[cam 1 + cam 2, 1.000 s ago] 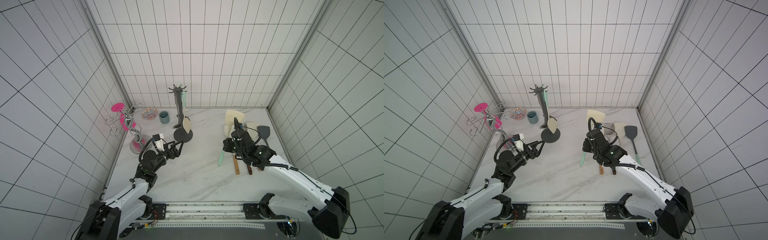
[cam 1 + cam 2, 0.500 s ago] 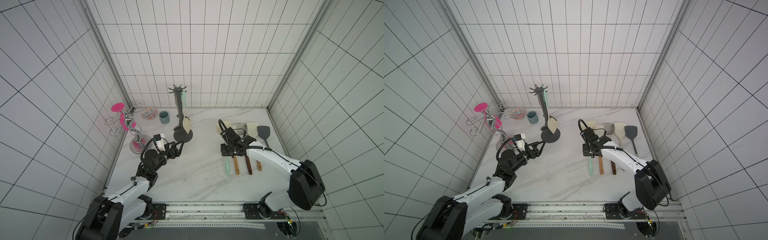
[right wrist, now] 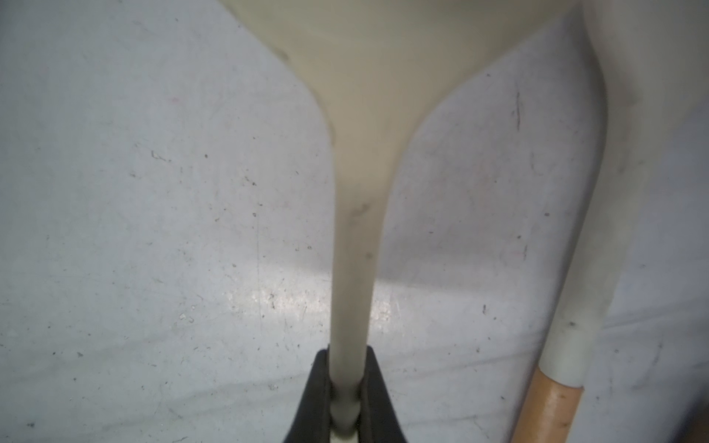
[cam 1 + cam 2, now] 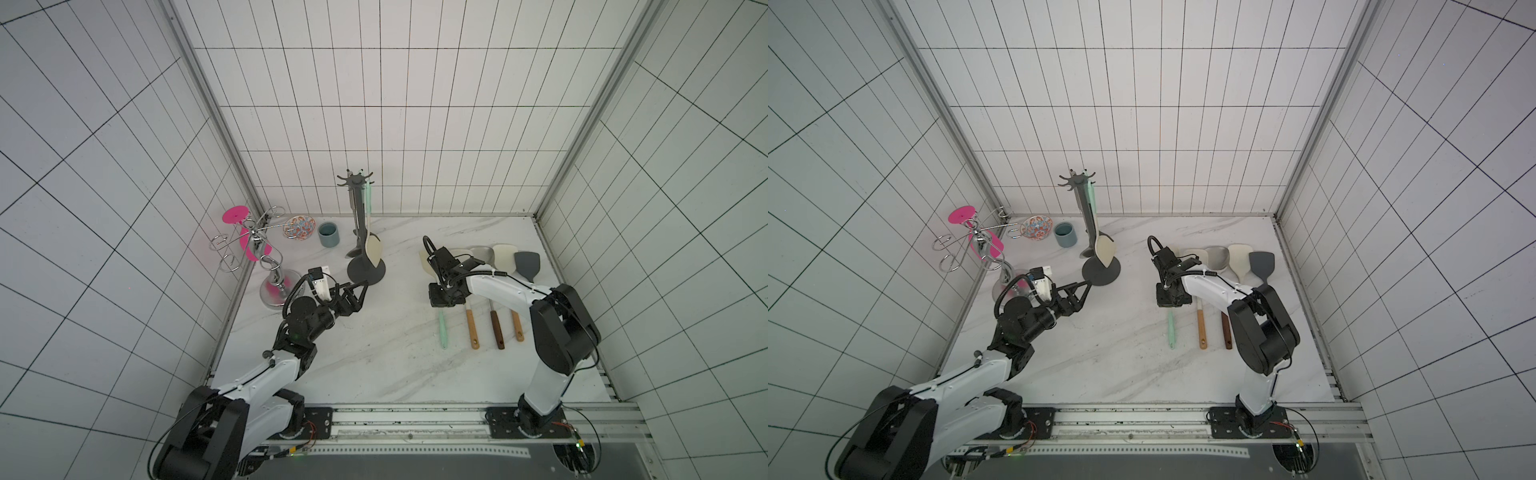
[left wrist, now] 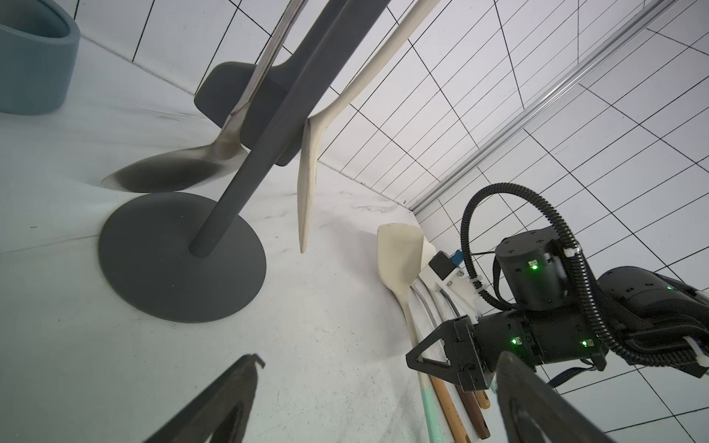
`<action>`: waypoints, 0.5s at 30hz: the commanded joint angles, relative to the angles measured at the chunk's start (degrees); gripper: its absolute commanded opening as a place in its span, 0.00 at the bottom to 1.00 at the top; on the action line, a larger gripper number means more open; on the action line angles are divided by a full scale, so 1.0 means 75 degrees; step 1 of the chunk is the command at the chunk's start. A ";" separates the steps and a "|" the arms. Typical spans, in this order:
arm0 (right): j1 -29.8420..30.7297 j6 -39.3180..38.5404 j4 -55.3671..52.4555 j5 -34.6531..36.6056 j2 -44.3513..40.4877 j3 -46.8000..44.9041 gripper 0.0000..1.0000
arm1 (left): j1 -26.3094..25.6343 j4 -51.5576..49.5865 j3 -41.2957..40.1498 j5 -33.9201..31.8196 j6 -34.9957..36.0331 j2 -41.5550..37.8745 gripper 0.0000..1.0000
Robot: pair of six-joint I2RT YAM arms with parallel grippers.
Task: Take the spatula off the kitchen utensil rack
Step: Place the spatula at the center of the board.
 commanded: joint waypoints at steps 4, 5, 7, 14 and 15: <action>-0.0177 -0.0099 -0.0107 -0.0238 0.0347 0.0624 0.00 | -0.0002 0.0124 0.0159 0.0018 -0.0019 0.0033 0.98; -0.0176 -0.0133 -0.0095 -0.0275 0.0413 0.0650 0.00 | -0.0002 0.0141 0.0147 0.0016 -0.0018 0.0039 0.98; -0.0178 -0.0195 -0.0075 -0.0364 0.0549 0.0704 0.00 | -0.0002 0.0158 0.0148 0.0029 -0.0034 0.0045 0.98; -0.0204 -0.0178 -0.0066 -0.0146 0.0887 0.0749 0.00 | 0.0001 0.0170 0.0135 0.0035 -0.0006 -0.0002 0.98; -0.0205 -0.0165 -0.0063 -0.0092 0.0902 0.0741 0.00 | -0.0002 0.0168 0.0135 0.0030 -0.0007 -0.0002 0.98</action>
